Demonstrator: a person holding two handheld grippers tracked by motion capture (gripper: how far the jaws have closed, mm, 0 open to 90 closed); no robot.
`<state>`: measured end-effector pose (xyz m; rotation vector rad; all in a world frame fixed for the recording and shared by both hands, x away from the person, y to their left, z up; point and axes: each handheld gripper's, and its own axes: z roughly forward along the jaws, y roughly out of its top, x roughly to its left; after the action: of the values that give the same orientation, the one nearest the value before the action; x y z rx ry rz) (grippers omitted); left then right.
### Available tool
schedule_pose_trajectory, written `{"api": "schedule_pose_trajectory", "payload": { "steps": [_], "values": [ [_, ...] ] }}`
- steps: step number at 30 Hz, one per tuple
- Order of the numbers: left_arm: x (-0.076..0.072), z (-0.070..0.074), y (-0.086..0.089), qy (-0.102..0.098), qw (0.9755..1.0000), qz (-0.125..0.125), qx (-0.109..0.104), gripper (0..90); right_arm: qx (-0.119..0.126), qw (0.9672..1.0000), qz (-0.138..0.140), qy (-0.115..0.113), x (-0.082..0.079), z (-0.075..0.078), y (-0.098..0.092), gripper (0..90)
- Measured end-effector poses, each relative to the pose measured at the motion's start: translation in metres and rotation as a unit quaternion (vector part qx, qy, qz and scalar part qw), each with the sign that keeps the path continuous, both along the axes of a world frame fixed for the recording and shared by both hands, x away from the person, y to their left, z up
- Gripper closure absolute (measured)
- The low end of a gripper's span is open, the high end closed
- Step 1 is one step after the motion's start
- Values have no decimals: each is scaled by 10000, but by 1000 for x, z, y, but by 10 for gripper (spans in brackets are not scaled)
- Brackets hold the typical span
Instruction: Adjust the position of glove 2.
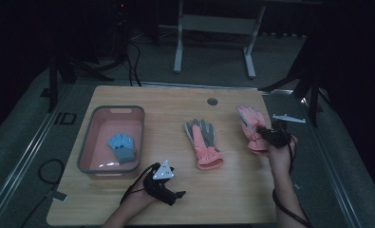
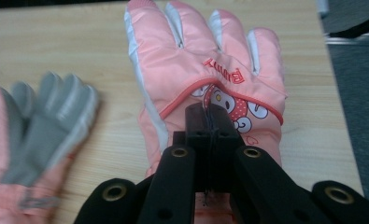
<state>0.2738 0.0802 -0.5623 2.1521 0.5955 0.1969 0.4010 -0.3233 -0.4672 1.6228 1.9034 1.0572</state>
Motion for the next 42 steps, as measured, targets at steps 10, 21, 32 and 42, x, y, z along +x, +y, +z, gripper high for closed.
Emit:
{"api": "schedule_pose_trajectory", "payload": {
  "steps": [10,21,32,42],
  "values": [
    [0,2,-2,-70,10000,-48,42,39,214,9990,-385,-99,-42,9,30,892],
    [-2,3,-3,-78,9999,-83,81,39,-163,9952,-952,175,-34,-38,38,889],
    [-1,2,-3,-60,9999,-77,67,39,-195,9972,-623,365,-28,-49,33,746],
    [0,1,-2,-27,10000,-61,62,39,-409,9944,974,-28,-24,-16,-6,645]
  ]
}}
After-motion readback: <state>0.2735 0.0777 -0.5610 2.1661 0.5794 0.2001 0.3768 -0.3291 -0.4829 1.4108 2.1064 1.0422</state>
